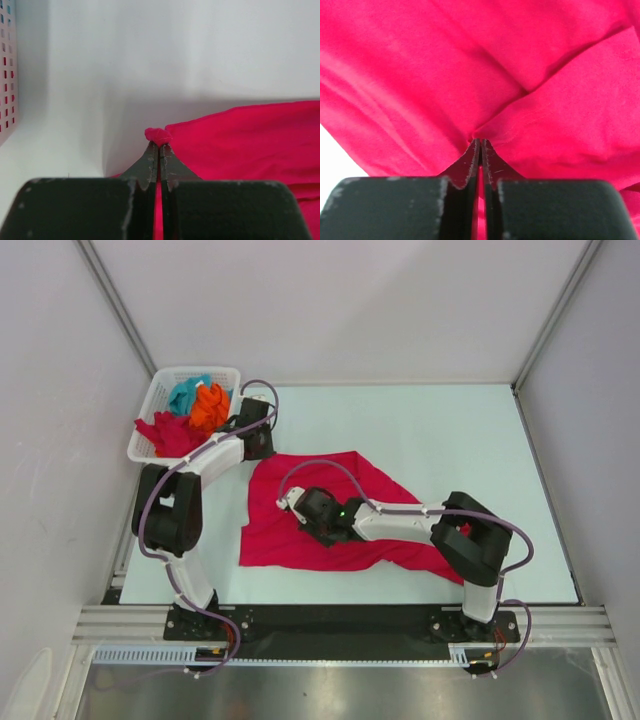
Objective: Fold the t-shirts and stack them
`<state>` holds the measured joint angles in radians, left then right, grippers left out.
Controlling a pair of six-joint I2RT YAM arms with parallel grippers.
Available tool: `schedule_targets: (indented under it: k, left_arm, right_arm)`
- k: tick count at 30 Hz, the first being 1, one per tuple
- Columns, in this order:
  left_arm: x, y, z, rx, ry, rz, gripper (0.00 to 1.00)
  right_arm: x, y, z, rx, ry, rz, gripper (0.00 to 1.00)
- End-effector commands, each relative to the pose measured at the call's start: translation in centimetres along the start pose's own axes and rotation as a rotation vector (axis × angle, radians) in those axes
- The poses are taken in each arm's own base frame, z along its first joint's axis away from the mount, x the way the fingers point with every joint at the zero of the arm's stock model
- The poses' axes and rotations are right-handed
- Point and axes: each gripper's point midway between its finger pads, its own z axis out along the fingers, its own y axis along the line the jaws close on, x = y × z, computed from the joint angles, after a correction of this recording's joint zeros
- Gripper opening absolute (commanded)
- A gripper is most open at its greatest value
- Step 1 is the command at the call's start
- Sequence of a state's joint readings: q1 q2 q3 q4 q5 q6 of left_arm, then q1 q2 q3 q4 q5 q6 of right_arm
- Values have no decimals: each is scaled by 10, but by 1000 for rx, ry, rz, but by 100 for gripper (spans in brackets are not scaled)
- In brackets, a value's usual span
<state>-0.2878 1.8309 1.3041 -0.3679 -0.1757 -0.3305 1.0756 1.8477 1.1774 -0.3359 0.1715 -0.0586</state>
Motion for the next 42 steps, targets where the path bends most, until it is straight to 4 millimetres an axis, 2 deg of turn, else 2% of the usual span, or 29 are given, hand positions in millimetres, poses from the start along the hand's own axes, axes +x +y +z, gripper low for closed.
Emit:
schedule_targets:
  k: [1,7,8,11,12,16,18,20,22,23,24,25,30,33,34,35,36,37,38,39,40,41,42]
  left_arm:
    - [-3,0,3,9,-14,13,0]
    - [-3,0,3,8,-14,12,0]
    - [-4,0,3,10,-16,14,0]
    - [-4,0,2,11,-17,11,0]
    - [-5,-1,2,13,-20,12,0]
    - [-5,-1,1,14,-19,14,0]
    - [-4,-1,1,13,-16,14,0]
    - [-5,-1,1,15,-21,13,1]
    - [-5,0,1,15,-20,14,0]
    - [-5,-1,1,16,-20,13,0]
    - [-5,0,1,14,-21,12,0]
    - [-6,-1,1,17,-23,14,0]
    - [-14,-6,-8,43,-38,13,0]
    - [-36,-14,-24,83,-86,10,0]
    - [-43,-16,-30,93,-102,8,0]
    - [-51,-19,-35,113,-116,12,0]
    - [-70,-21,-47,130,-159,2,0]
    - [-78,-22,-52,142,-177,-1,0]
    - [-87,-24,-58,161,-193,-1,0]
    - [-108,-24,-72,176,-242,-10,0]
    - [-118,-26,-79,192,-266,-12,0]
    - [-127,-27,-86,203,-289,-6,0]
    - [-144,-32,-98,229,-339,0,0]
  right_arm:
    - [-15,-4,-8,-30,-63,54,0]
    - [-4,-1,-4,-55,-35,84,0]
    - [-4,0,-5,-61,-34,87,3]
    - [-3,5,-6,-88,-38,114,23]
    - [-2,7,-6,-94,-38,117,32]
    - [-1,9,-5,-101,-32,141,38]
    - [3,7,-2,-89,-17,147,38]
    - [6,6,-1,-80,-3,147,37]
    - [7,7,-2,-85,-3,146,29]
    - [7,6,-2,-82,-3,146,22]
    - [7,5,-1,-76,-2,146,7]
    - [8,3,-1,-60,-1,144,0]
    - [-5,-13,-12,-18,-47,134,0]
    - [-35,-51,-41,5,-150,217,0]
    - [-42,-75,-50,6,-185,276,0]
    - [-64,-97,-78,22,-278,314,0]
    - [-72,-115,-91,33,-323,338,0]
    - [-80,-152,-110,70,-396,391,0]
    - [-97,-176,-141,104,-489,409,0]
    - [-105,-195,-158,135,-541,427,0]
    - [-111,-217,-176,163,-598,441,0]
    - [-106,-253,-193,232,-631,478,0]
    - [-115,-277,-217,269,-691,490,0]
